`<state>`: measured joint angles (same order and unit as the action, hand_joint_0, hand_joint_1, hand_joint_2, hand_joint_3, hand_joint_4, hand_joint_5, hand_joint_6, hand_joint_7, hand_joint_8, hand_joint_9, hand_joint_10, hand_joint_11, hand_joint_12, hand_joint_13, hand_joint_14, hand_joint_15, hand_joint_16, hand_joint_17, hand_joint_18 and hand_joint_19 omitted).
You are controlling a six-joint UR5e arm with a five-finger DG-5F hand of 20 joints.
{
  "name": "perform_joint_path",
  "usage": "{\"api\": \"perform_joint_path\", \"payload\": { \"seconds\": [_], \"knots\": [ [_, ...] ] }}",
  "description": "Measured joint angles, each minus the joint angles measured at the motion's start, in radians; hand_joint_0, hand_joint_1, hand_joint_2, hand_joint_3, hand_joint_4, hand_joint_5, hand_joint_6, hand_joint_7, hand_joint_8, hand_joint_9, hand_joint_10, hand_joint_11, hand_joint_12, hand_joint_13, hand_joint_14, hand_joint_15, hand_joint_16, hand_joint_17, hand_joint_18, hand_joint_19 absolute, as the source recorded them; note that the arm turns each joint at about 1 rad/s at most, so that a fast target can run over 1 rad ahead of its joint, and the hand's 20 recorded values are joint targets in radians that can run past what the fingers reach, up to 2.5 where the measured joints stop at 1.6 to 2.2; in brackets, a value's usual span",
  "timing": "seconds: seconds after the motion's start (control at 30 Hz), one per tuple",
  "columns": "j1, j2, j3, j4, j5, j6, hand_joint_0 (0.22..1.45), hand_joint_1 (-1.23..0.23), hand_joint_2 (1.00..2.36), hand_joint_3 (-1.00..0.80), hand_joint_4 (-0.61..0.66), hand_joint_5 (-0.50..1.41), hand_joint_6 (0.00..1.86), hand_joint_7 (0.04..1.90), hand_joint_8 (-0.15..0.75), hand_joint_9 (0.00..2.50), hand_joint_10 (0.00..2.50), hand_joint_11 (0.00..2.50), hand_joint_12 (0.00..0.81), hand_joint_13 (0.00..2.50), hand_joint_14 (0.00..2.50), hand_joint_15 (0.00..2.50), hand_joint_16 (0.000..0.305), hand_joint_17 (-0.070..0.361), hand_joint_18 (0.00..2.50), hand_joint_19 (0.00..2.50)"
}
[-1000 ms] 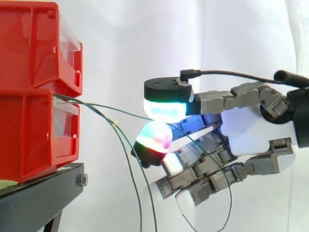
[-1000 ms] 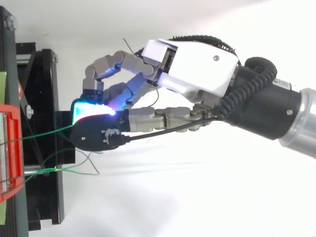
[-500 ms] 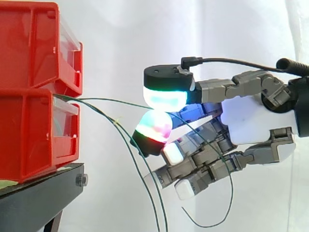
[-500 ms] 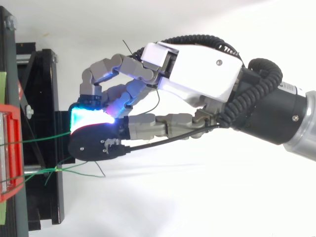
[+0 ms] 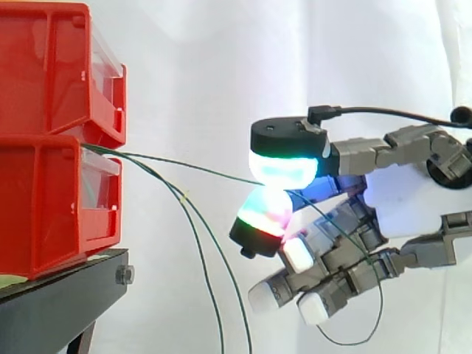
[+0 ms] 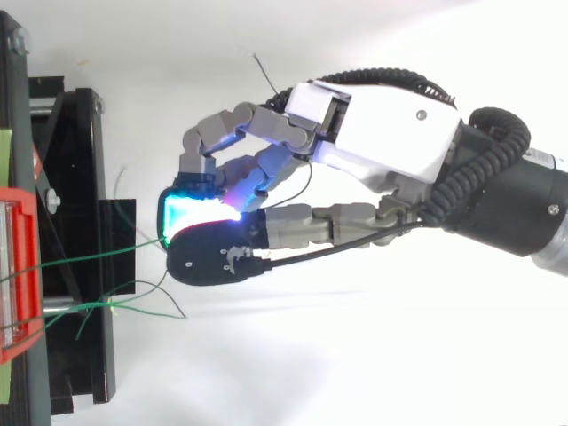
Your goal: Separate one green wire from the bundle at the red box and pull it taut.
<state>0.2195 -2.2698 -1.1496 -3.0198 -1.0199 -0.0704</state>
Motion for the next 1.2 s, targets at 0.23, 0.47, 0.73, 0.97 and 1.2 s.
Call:
{"api": "perform_joint_path", "payload": {
  "seconds": [0.23, 0.47, 0.73, 0.97, 1.2],
  "knots": [
    [-0.003, 0.001, -0.028, 0.056, 0.002, 0.021, 0.64, -0.76, 1.02, -0.16, 0.05, -0.15, 0.92, 1.15, 0.295, 1.0, 0.02, 0.6, 0.37, 0.63, 0.01, 0.35, 0.053, 0.12, 0.65, 0.52],
    [0.001, 0.001, -0.03, 0.062, 0.002, 0.003, 0.64, -0.76, 1.02, -0.16, 0.05, -0.15, 0.92, 1.15, 0.295, 1.0, 0.02, 0.6, 0.369, 0.63, 0.01, 0.35, 0.054, 0.12, 0.65, 0.52],
    [0.003, 0.001, -0.03, 0.06, 0.003, -0.026, 0.64, -0.76, 1.02, -0.16, 0.05, -0.14, 0.92, 1.16, 0.295, 1.0, 0.02, 0.6, 0.37, 0.63, 0.01, 0.35, 0.053, 0.12, 0.65, 0.53],
    [0.003, 0.001, -0.03, 0.059, 0.003, -0.031, 0.64, -0.76, 1.02, -0.16, 0.05, -0.14, 0.92, 1.16, 0.298, 1.0, 0.02, 0.61, 0.37, 0.63, 0.01, 0.35, 0.053, 0.12, 0.65, 0.53],
    [0.004, 0.001, -0.03, 0.059, 0.004, -0.031, 0.64, -0.76, 1.02, -0.16, 0.05, -0.14, 0.92, 1.16, 0.297, 1.0, 0.02, 0.6, 0.371, 0.63, 0.02, 0.36, 0.054, 0.121, 0.65, 0.53]
  ]
}}
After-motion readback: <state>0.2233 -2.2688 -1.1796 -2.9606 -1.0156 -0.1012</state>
